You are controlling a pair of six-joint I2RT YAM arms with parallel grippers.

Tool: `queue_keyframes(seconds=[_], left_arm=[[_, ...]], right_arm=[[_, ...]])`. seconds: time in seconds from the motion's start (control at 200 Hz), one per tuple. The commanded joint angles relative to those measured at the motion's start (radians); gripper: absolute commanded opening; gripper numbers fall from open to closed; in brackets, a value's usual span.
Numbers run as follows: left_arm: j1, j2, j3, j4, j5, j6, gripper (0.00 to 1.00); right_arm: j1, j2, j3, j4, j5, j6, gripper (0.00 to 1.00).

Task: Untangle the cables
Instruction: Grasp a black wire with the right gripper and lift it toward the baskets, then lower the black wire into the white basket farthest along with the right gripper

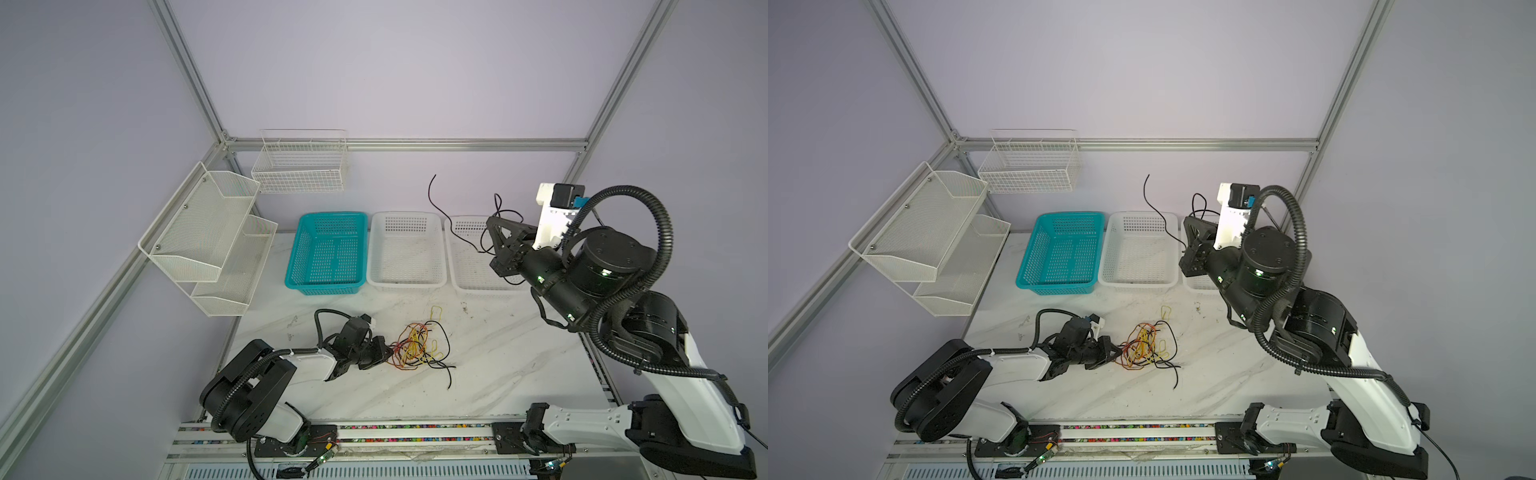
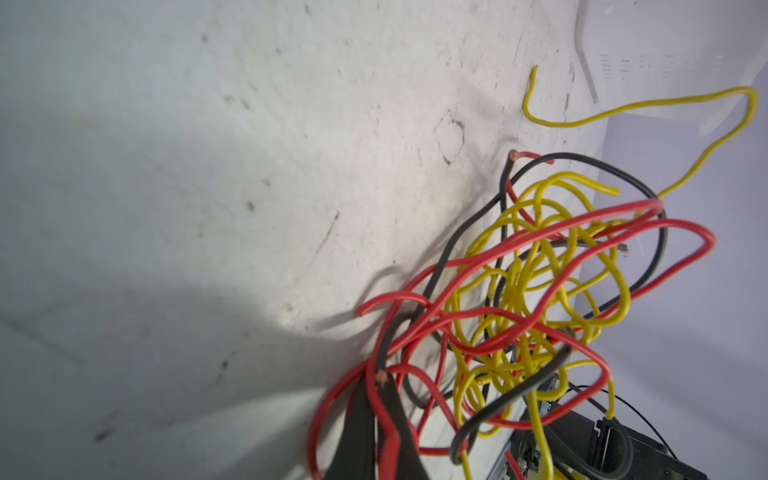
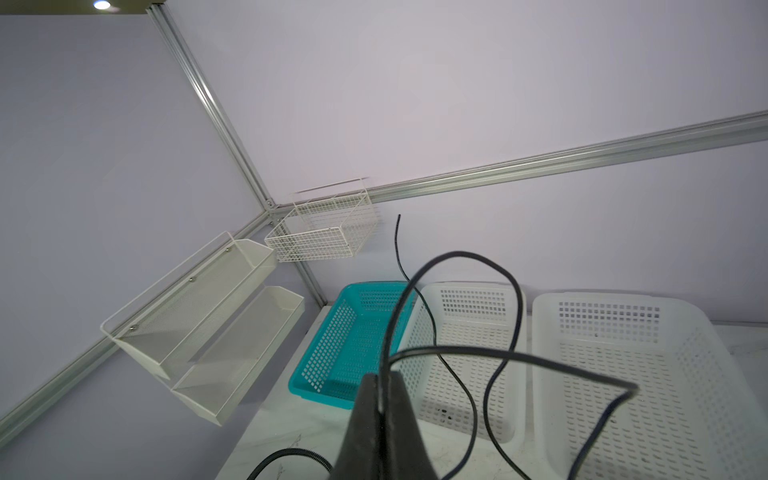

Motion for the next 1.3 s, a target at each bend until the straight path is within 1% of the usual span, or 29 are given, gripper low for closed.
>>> queue_keyframes(seconds=[0.0,0.06,0.085,0.195,0.295,0.395,0.535,0.6,0.69,0.815,1.025,1.15,1.295], left_arm=[[0.005,-0.034,-0.017,-0.105,-0.04,-0.002,0.0],[0.005,-0.042,-0.007,-0.12,-0.042,-0.002,0.0],[0.004,-0.081,-0.004,-0.127,-0.044,-0.002,0.0],[0.005,-0.11,0.016,-0.156,-0.047,0.001,0.0],[0.005,-0.123,0.035,-0.177,-0.054,0.004,0.0],[0.004,-0.127,0.049,-0.177,-0.052,-0.004,0.0],[0.004,-0.131,0.064,-0.178,-0.049,-0.006,0.0],[0.004,-0.131,0.068,-0.178,-0.049,-0.006,0.0],[0.004,-0.131,0.067,-0.177,-0.053,-0.006,0.0],[0.003,-0.129,0.058,-0.164,-0.057,-0.01,0.0],[0.0,-0.127,0.059,-0.16,-0.044,-0.009,0.0],[-0.002,-0.129,0.059,-0.159,-0.044,-0.006,0.0],[-0.002,-0.128,0.055,-0.16,-0.041,-0.006,0.0]], right_arm=[[-0.026,0.06,0.049,-0.038,0.13,-0.083,0.0],[-0.079,0.076,0.073,-0.018,0.112,-0.092,0.0],[-0.119,0.08,0.074,-0.001,0.09,-0.097,0.0],[-0.327,0.126,0.079,0.05,-0.079,-0.095,0.0],[-0.448,0.197,0.108,0.055,-0.189,-0.076,0.0],[-0.531,0.253,0.1,0.099,-0.236,-0.064,0.0],[-0.685,0.337,0.079,0.127,-0.312,-0.015,0.0],[-0.738,0.361,0.051,0.145,-0.316,0.024,0.0],[-0.747,0.372,-0.016,0.215,-0.249,0.037,0.0],[-0.755,0.408,-0.092,0.267,-0.221,0.056,0.0],[-0.768,0.451,-0.275,0.362,-0.2,0.093,0.0],[-0.771,0.487,-0.353,0.417,-0.226,0.107,0.0],[-0.773,0.556,-0.368,0.409,-0.264,0.128,0.0]])
